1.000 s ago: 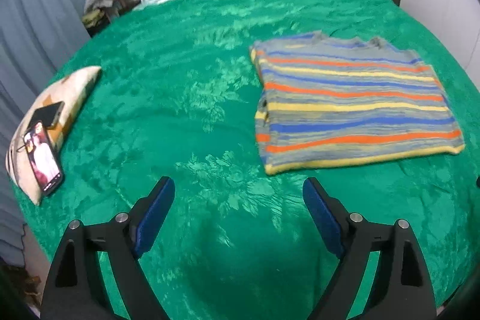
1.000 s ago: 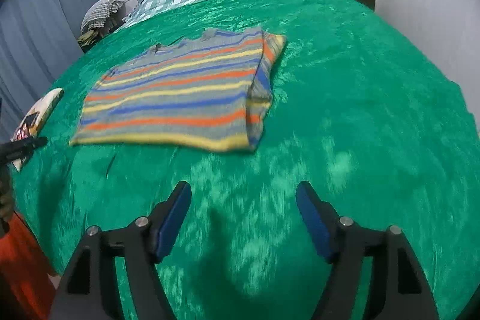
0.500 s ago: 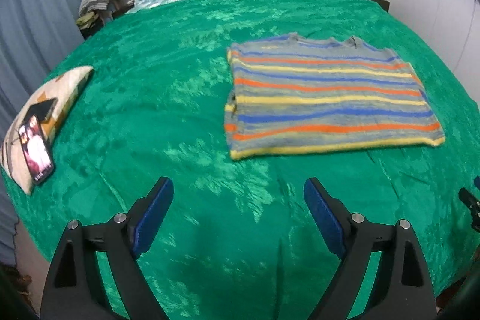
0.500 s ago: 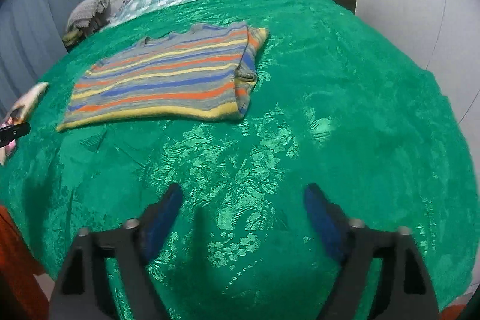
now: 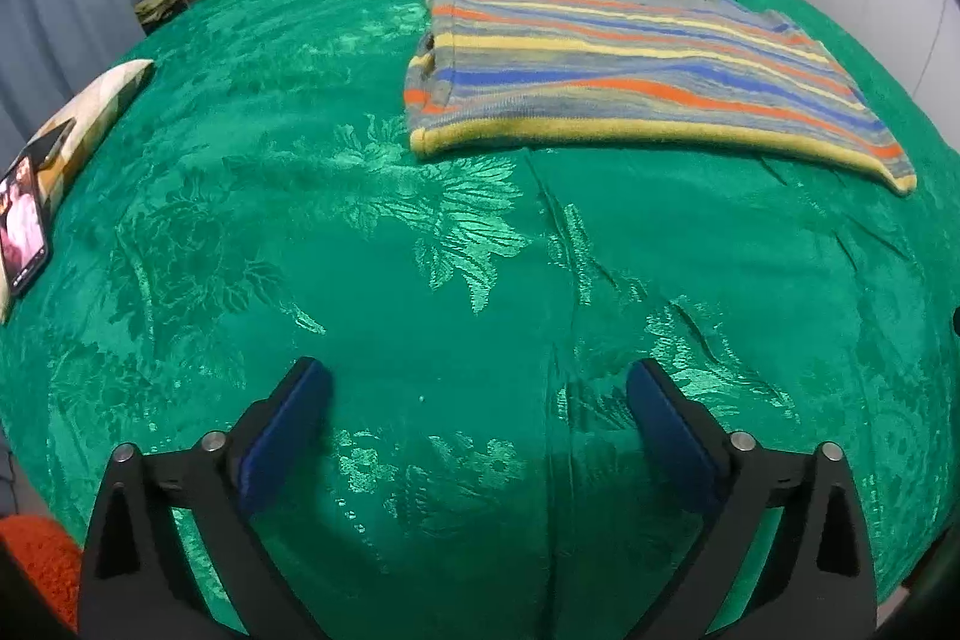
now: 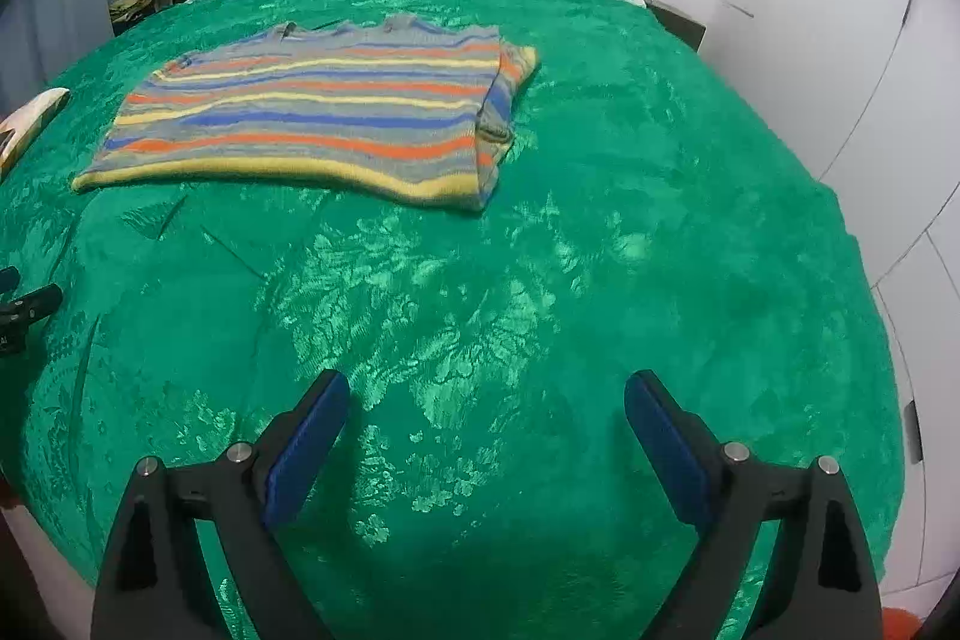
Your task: Fold small clothes
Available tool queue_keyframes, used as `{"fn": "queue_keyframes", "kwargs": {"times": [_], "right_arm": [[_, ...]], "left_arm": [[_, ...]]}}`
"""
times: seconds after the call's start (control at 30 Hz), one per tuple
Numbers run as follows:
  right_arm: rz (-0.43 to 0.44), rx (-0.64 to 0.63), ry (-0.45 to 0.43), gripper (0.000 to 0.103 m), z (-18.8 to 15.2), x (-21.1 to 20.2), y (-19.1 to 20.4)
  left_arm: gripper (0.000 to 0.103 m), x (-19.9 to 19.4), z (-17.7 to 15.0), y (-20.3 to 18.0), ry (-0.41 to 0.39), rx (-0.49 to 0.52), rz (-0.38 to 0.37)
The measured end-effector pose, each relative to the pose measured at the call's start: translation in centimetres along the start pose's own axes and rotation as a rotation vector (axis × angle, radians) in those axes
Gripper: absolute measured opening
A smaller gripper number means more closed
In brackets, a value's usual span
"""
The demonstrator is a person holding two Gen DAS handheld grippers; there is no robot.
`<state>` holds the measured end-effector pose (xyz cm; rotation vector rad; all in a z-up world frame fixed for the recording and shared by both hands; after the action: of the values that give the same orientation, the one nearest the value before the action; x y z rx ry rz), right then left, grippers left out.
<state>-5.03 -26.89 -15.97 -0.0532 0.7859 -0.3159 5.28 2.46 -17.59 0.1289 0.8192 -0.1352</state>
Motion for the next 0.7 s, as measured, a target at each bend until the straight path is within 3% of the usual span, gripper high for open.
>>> {"fn": "queue_keyframes", "kwargs": {"times": [0.7], "right_arm": [[-0.009, -0.023, 0.047, 0.098, -1.1, 1.5, 0.2]], "left_arm": [[0.102, 0.3, -0.8, -0.1, -0.025, 0.033, -0.007]]}}
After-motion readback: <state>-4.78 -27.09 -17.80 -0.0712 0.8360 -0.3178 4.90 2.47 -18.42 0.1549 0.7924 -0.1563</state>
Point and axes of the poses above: each gripper's, at about its wrist camera, not at the fingertips, and x roughly the way its jaws point, y to its left, z to its top, the point moved 1 cm from there along x, roughly the way its jaws point, and after that the axes turned 10 degrees about -y, right-handed, at the moved point
